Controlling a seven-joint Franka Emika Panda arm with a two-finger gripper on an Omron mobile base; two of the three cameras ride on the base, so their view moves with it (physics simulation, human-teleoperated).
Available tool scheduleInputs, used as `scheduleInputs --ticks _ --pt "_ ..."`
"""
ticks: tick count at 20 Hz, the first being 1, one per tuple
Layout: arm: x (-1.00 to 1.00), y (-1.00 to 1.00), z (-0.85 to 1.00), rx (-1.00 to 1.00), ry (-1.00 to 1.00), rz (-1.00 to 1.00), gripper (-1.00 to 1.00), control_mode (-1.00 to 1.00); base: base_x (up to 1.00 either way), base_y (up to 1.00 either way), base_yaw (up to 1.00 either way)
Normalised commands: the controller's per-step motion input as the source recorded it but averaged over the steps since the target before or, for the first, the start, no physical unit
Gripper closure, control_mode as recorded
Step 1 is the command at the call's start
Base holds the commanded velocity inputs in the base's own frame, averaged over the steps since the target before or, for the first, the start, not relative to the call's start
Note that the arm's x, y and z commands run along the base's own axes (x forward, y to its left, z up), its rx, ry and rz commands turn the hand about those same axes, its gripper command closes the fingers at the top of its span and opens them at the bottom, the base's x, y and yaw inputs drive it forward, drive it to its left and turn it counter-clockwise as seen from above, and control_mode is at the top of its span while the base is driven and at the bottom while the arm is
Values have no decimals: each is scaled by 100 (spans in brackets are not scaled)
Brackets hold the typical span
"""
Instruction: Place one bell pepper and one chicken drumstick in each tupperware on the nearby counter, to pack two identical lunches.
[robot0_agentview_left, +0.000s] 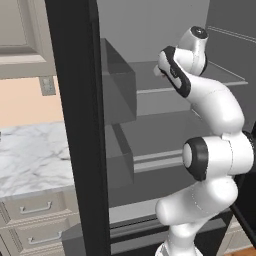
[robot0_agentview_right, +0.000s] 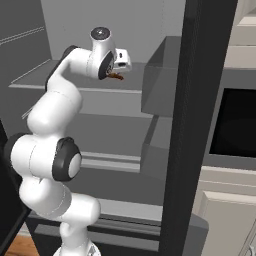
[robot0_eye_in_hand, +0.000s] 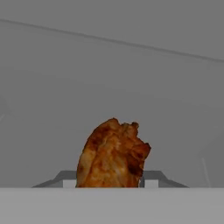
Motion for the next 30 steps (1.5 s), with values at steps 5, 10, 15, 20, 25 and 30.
scheduleInputs --ticks 5,10,15,20,25,30 --pt "-75 0 -15 0 -8 -1 100 -100 0 0 0" --pt "-100 7 -4 0 -7 -2 100 -100 0 0 0" --pt "-100 18 -3 0 -11 -2 100 -100 0 0 0" --pt "-100 3 0 0 -9 0 100 -100 0 0 0" --pt "-100 0 0 0 -11 -1 100 -100 0 0 0" --pt "0 0 0 0 0 0 100 100 -100 0 -3"
